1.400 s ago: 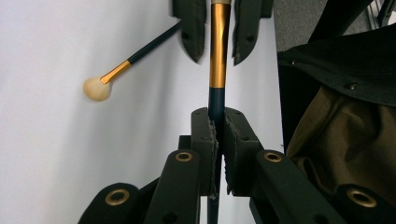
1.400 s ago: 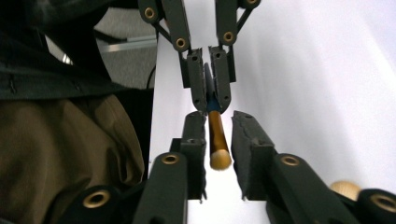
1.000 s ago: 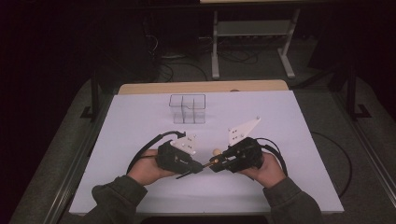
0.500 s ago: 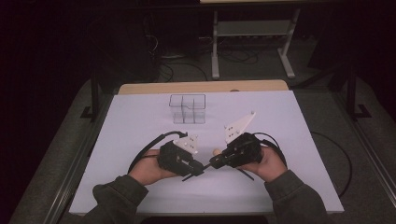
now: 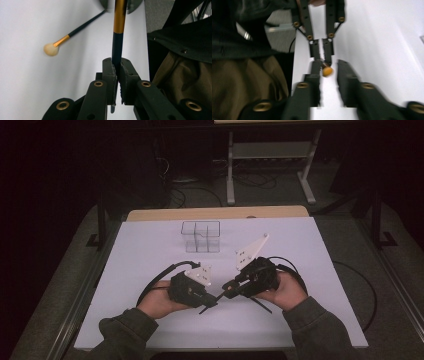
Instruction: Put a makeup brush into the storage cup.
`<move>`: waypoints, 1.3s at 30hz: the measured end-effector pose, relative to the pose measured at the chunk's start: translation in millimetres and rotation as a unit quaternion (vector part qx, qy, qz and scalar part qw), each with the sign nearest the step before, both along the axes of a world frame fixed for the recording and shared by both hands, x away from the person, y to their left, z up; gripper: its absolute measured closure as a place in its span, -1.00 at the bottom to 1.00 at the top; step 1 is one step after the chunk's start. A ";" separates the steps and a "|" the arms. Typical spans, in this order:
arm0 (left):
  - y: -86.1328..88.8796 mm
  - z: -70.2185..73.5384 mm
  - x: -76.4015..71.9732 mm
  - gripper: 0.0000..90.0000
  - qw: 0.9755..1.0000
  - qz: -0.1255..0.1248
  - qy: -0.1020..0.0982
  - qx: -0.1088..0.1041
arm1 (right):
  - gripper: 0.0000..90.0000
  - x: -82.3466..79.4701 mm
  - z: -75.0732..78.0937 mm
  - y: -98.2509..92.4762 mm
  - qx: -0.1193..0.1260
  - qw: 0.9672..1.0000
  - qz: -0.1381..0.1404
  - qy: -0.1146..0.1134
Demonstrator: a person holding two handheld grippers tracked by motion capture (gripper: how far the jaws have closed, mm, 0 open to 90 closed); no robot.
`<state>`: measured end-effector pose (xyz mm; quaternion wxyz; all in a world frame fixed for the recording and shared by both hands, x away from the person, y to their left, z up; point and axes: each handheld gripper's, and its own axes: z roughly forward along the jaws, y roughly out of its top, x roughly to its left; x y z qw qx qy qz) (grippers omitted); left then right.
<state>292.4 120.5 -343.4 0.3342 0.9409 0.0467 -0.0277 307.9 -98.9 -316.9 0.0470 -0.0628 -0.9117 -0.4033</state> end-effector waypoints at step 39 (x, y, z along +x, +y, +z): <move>-6.4 -6.3 1.3 0.85 1.000 -0.001 0.012 -0.009 | 0.83 -0.6 16.0 15.9 -0.035 0.999 0.029 -0.013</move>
